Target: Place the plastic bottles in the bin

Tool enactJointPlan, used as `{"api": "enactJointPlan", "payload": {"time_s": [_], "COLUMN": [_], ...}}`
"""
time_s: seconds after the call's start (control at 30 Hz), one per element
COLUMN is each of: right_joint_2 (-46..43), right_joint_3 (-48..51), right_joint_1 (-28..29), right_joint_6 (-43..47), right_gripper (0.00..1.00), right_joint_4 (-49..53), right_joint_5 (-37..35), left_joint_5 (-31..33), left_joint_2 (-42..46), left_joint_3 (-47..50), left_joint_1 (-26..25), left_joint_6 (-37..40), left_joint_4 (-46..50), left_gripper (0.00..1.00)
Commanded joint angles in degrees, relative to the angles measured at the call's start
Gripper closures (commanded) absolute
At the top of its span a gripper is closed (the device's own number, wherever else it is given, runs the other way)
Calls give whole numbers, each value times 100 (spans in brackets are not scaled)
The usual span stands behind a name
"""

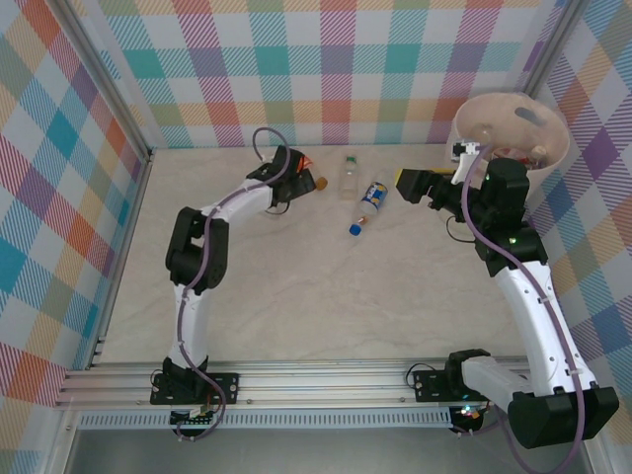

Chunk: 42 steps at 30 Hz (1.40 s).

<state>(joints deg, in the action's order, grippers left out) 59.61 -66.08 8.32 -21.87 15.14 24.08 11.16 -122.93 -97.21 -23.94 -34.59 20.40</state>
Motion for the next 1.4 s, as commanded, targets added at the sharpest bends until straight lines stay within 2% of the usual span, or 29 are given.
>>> {"api": "enactJointPlan", "payload": {"time_s": [0.0,0.4,0.53,0.67,0.8,0.97,1.1,1.37], "right_joint_2": [56,226,287,296,266,161,103,43], "right_joint_3": [54,223,210,236,253,280,298,315], "right_joint_1": [40,91,109,136,152,153,153,153], "right_joint_6": [-76,-274,-316,-361,-351,-303,-266,-178], "right_gripper": [0,0,0,0,0,0,0,0], "right_joint_4": [-28,-192,-205,-242,-217,-169,-135,-28], "right_joint_5": [-26,-88,-96,-138,-192,-353,-444,-596], "left_joint_5": [-88,-398,-651,-422,246,81,-34,47], "left_joint_2": [611,2884,3617,4134,4035,3516,3089,2146], "left_joint_3": [771,3515,3812,3784,3312,2830,2594,2277], "left_joint_1": [57,52,39,30,39,166,254,436], "left_joint_6": [112,-172,-53,593,1731,2714,2966,2787], "left_joint_4": [5,-171,-15,277,1078,1771,2011,2242], "left_gripper": [0,0,0,0,0,0,0,0]}}
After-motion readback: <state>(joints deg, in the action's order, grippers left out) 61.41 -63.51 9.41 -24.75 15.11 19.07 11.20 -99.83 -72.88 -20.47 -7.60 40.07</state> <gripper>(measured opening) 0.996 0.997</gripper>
